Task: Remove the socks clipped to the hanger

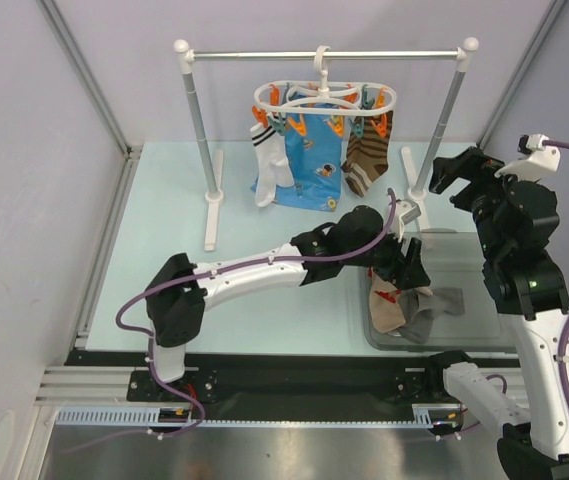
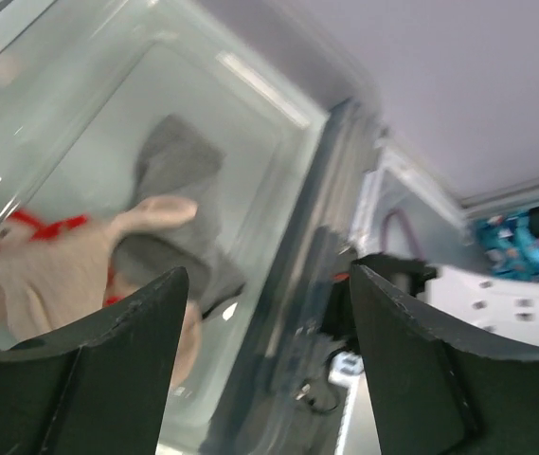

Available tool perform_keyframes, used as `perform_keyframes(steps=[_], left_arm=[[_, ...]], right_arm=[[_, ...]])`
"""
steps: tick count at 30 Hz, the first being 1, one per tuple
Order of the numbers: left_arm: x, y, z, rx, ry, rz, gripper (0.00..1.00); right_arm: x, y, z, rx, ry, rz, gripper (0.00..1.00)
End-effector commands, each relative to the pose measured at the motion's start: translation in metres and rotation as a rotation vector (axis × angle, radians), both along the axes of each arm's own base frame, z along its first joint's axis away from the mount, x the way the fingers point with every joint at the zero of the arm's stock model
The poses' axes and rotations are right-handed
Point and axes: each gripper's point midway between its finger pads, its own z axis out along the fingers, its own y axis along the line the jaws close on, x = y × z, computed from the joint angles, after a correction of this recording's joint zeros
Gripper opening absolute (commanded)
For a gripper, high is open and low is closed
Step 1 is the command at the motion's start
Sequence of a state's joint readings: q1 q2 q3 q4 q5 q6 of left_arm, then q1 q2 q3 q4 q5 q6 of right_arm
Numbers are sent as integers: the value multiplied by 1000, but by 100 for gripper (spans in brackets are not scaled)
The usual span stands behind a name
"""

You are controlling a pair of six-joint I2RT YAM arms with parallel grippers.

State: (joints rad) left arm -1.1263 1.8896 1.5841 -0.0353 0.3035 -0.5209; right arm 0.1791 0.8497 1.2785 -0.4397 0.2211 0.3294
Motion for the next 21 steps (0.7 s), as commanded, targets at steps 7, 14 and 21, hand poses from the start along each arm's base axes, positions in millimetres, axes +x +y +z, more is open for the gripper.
perform_keyframes(steps=[7, 14, 21], left_arm=[[30, 67, 10, 146, -137, 198, 74], [96, 170, 28, 87, -132, 482, 74], [149, 270, 27, 29, -127, 720, 75]], right_arm=[[2, 3, 13, 20, -49, 16, 100], [9, 16, -14, 5, 6, 79, 100], [32, 49, -37, -37, 51, 261, 99]])
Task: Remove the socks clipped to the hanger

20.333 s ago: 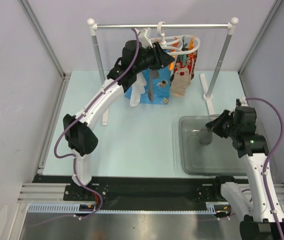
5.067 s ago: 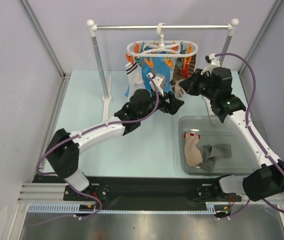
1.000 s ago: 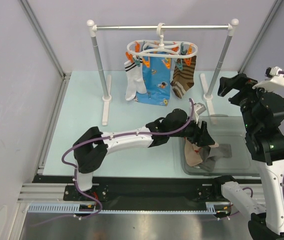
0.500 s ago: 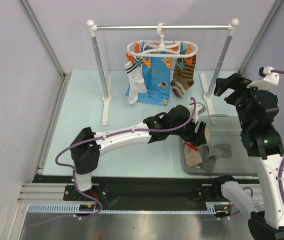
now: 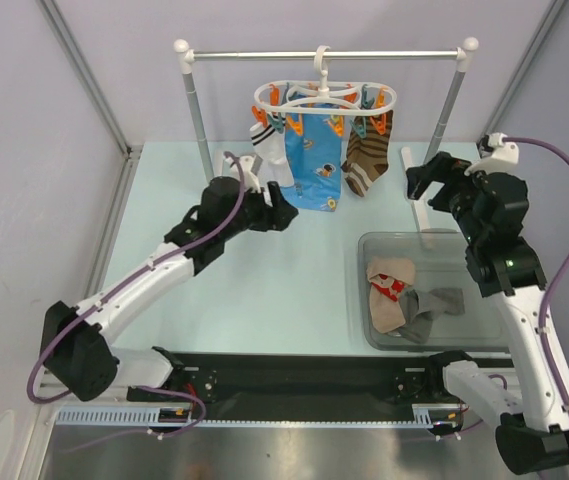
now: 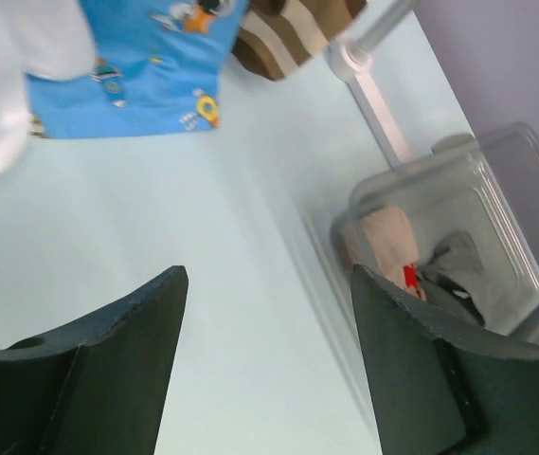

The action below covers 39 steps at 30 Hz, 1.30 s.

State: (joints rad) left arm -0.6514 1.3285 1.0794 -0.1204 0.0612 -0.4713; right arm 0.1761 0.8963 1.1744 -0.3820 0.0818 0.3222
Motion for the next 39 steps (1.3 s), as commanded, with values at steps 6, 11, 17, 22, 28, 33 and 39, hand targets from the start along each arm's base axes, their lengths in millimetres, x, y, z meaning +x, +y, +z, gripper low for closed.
perform_keyframes(steps=[6, 11, 17, 22, 28, 33, 39], left_arm=[[49, 70, 22, -106, -85, 186, 75], [75, 86, 34, -157, -121, 216, 75], [65, 67, 44, -208, -123, 95, 74], [37, 61, 32, -240, -59, 23, 73], [5, 64, 24, -226, -27, -22, 73], [-18, 55, 27, -260, -25, -100, 73], [-30, 50, 36, -268, -40, -144, 74]], right_arm=[[17, 51, 2, 1, -49, 282, 96], [23, 54, -5, -39, -66, 317, 94], [53, 55, -25, -54, -63, 440, 74], [88, 38, -20, -57, -170, 450, 67], [134, 31, -38, -167, -225, 436, 64], [161, 36, -48, -223, -251, 484, 69], [190, 33, -47, -268, -300, 457, 74]])
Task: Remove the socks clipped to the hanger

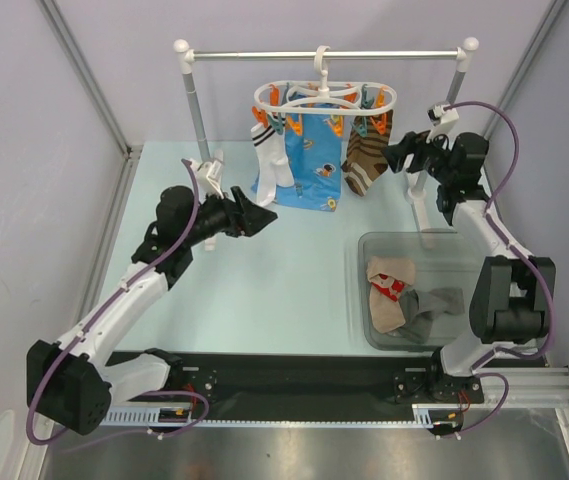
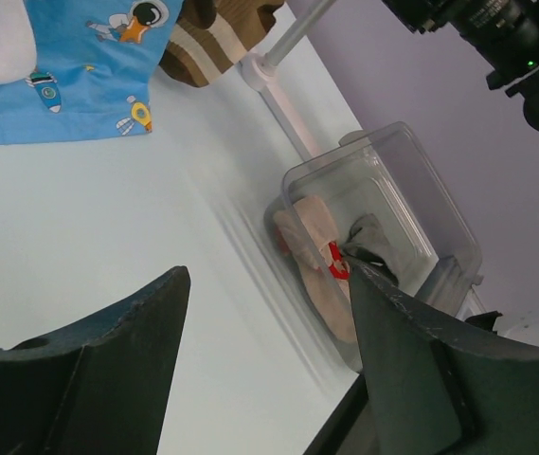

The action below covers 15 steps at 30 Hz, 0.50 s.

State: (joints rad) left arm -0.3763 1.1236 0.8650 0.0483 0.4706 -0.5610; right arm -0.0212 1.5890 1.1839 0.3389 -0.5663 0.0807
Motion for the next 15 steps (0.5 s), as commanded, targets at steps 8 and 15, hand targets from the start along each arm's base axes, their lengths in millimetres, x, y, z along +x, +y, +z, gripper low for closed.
perform_keyframes(steps=[8, 15], left_arm=[[-18, -10, 10, -40, -29, -85, 73], [-20, -14, 1, -34, -10, -99, 72]], right_arm=[[39, 10, 43, -67, -210, 50, 72], [46, 41, 37, -31, -202, 117, 57]])
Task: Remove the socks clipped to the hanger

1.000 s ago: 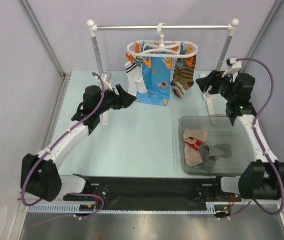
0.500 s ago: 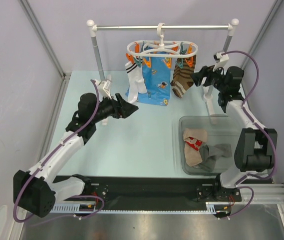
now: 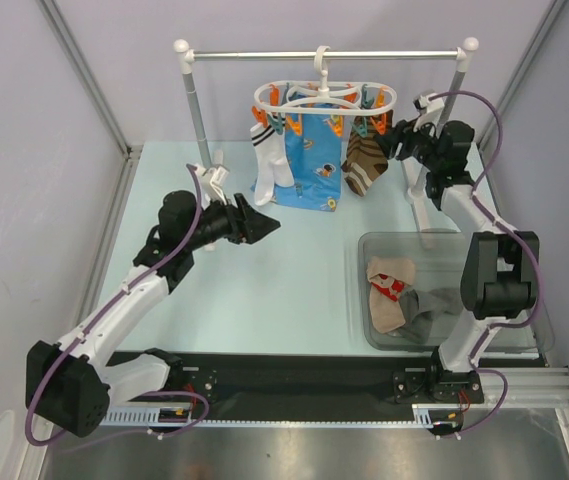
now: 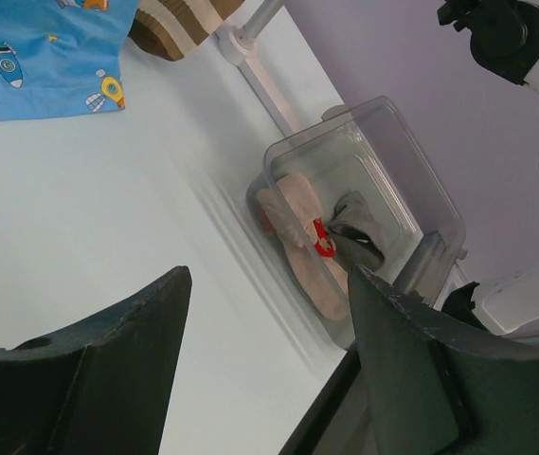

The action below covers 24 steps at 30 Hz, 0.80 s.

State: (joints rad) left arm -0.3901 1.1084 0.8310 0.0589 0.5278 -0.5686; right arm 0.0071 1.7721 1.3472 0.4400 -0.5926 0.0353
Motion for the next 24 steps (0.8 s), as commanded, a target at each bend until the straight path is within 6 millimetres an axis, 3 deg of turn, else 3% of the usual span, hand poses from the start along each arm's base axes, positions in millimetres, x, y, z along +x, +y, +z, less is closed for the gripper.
perform_keyframes(steps=[1, 5, 6, 7, 8, 9, 10, 13, 14, 18, 24], left_arm=[[-7, -7, 8, -20, -30, -37, 72], [-13, -5, 12, -7, -54, -16, 72], [-15, -5, 8, -3, -48, -13, 72], [-16, -6, 7, -3, -48, -13, 72], [-16, -7, 7, -3, -52, -11, 72], [-18, -9, 6, -3, -53, -11, 72], [-18, -10, 5, -3, -55, -7, 72], [-20, -20, 9, 1, -68, -17, 72], [-21, -23, 10, 1, -68, -23, 72], [-22, -36, 23, 1, -103, -39, 72], [-19, -53, 42, -33, -190, -56, 73]], right_arm=[[-2, 29, 31, 8, -95, 65, 53], [-15, 35, 45, 10, -83, 53, 25], [-20, 36, 40, 10, -37, 46, 18], [-27, 31, 54, 16, -42, 3, 3], [-35, 37, 52, 19, -18, -1, 0], [-39, 35, 46, 15, 26, -32, 0], [-54, 36, 63, 21, 6, -38, 0], [-78, 47, 54, 29, 47, -49, 0], [-91, 47, 64, 41, 42, -50, 0], [-124, 61, 59, 56, 98, -10, 0], [-164, 83, 71, 97, 126, 75, 0]])
